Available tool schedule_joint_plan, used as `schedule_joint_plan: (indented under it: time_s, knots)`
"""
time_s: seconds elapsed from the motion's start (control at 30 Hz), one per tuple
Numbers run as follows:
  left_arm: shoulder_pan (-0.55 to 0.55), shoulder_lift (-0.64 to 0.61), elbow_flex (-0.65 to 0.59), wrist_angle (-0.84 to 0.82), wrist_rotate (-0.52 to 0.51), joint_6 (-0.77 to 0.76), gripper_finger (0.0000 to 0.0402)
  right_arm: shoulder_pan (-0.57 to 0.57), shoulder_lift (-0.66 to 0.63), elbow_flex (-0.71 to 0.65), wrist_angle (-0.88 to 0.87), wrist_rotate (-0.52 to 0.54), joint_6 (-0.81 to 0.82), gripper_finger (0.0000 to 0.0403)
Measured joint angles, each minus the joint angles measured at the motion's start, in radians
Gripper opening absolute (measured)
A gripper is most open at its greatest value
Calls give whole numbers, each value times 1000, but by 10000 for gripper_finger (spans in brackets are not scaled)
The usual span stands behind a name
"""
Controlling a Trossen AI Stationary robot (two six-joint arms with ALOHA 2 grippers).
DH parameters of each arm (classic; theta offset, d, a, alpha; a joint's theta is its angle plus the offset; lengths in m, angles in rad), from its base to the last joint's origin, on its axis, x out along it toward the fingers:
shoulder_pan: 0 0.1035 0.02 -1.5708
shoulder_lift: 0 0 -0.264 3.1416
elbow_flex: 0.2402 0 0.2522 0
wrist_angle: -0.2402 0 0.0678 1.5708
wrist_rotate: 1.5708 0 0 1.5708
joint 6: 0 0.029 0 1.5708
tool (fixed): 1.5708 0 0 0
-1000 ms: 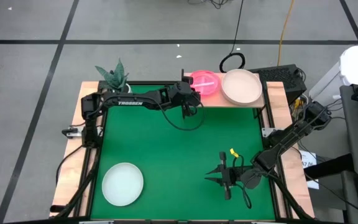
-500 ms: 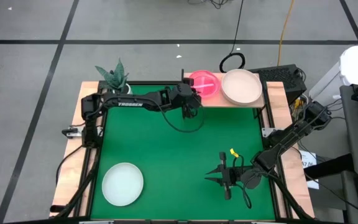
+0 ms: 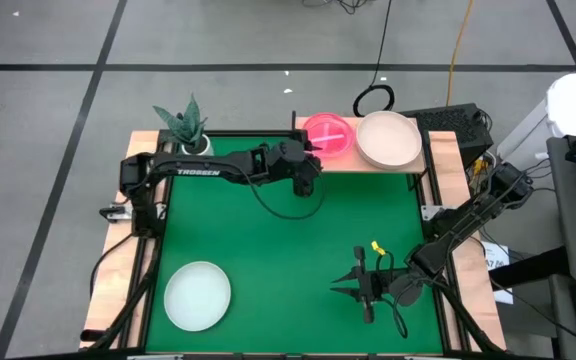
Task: Place and stack plates onto a shelf
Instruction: Stack the small pink plate on top of the small pink plate on the shelf
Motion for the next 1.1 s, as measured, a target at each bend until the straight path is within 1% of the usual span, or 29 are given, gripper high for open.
schedule_joint_plan:
  time_s: [0.07,0.1,0.17,0.23,0.3,0.37,0.47,0.57,0.63,0.8,0.9,1.0,1.1]
  knots:
    - [-24,-39,0,-56,-60,-55,266,0,0,0,-7,38,0,54]
    - [-36,-65,0,-107,-85,-92,266,0,0,0,-15,68,0,54]
    - [-62,-122,0,-243,-102,-197,266,0,0,0,-36,150,0,54]
    - [-88,-170,0,-378,-85,-334,266,-11,0,0,-53,266,-12,54]
    - [-119,-228,-24,-483,-28,-450,266,-38,0,0,-50,379,-50,54]
    - [-163,-281,-72,-517,-6,-533,266,-84,0,0,-33,438,-88,53]
    - [-250,-361,-190,-508,-19,-626,266,-178,0,0,-27,438,-124,43]
    - [-338,-440,-314,-461,-56,-711,266,-283,0,0,-30,412,-167,15]
    - [-399,-484,-387,-432,-100,-767,266,-351,0,0,-32,390,-195,4]
    - [-531,-563,-531,-404,-215,-890,266,-504,1,0,-44,385,-230,2]
    - [-571,-578,-563,-404,-230,-936,266,-581,1,0,-31,387,-250,1]
    - [-613,-574,-569,-455,-230,-1018,266,-652,1,0,-53,390,-267,0]
    - [-653,-568,-568,-457,-230,-1063,266,-712,1,0,-52,391,-291,0]
